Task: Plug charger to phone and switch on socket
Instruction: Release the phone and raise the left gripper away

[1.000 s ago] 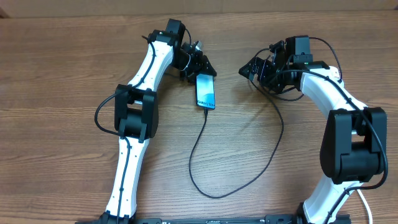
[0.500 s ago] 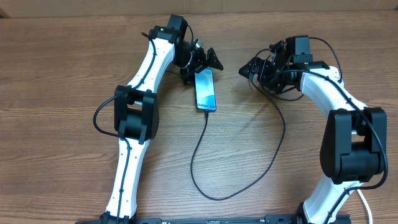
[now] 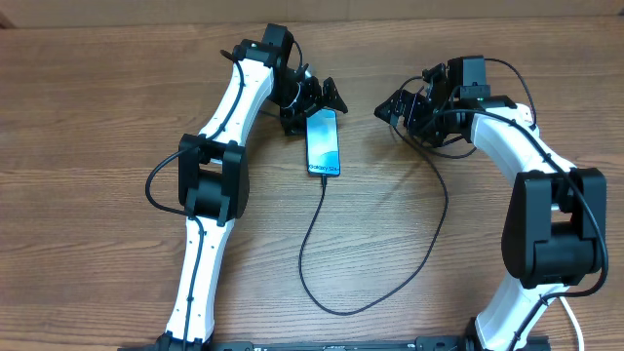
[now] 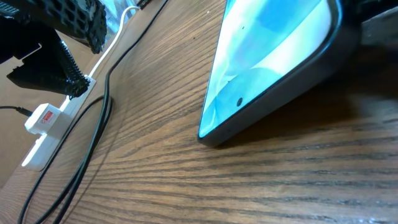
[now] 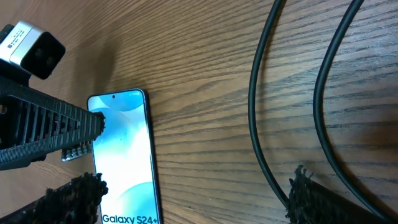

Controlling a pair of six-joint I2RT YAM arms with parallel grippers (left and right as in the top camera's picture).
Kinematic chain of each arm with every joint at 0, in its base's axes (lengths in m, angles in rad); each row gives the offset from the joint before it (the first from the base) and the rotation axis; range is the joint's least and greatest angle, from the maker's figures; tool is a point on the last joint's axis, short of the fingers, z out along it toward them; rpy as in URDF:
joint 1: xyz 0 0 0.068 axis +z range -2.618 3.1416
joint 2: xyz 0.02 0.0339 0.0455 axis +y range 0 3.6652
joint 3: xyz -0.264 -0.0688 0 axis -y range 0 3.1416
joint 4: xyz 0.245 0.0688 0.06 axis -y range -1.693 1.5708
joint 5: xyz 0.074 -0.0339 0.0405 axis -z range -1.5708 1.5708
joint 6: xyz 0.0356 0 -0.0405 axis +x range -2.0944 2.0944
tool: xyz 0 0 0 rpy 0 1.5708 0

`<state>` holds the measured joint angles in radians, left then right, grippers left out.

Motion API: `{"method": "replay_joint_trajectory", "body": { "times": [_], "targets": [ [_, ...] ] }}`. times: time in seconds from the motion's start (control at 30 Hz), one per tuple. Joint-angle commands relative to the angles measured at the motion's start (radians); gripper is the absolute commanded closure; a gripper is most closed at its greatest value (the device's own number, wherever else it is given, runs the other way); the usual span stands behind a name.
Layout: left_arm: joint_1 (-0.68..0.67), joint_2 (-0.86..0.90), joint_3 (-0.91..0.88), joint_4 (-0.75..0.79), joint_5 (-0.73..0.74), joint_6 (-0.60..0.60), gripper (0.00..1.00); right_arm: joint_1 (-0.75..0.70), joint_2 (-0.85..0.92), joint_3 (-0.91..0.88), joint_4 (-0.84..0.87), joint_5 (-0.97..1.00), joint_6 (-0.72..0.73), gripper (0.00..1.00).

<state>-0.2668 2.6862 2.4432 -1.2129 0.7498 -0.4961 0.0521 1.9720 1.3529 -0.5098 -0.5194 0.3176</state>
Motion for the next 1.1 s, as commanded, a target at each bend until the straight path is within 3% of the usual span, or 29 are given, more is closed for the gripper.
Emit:
{"method": "replay_joint_trajectory", "body": {
  "times": [0.0,0.17,0.7,0.87,1.07],
  "targets": [
    [0.005,0.058,-0.033,-0.022,-0.161,-0.010,0.00,-0.003,-0.012,0.010,0.002,0.006,-0.005,0.03],
    [0.005,0.058,-0.033,-0.048,-0.222,-0.055,0.00,-0.003,-0.012,0.010,0.002,0.006,-0.005,0.03],
    [0.005,0.057,-0.033,-0.089,-0.235,-0.047,0.00,-0.003,-0.012,0.010,0.000,0.006,-0.005,0.03],
    [0.007,0.041,-0.012,-0.094,-0.244,0.038,0.00,-0.003,-0.012,0.010,-0.005,0.007,-0.005,0.03],
    [0.007,0.003,0.127,-0.196,-0.418,0.110,0.00,-0.003,-0.012,0.010,-0.005,0.007,-0.005,0.03]
  ]
}}
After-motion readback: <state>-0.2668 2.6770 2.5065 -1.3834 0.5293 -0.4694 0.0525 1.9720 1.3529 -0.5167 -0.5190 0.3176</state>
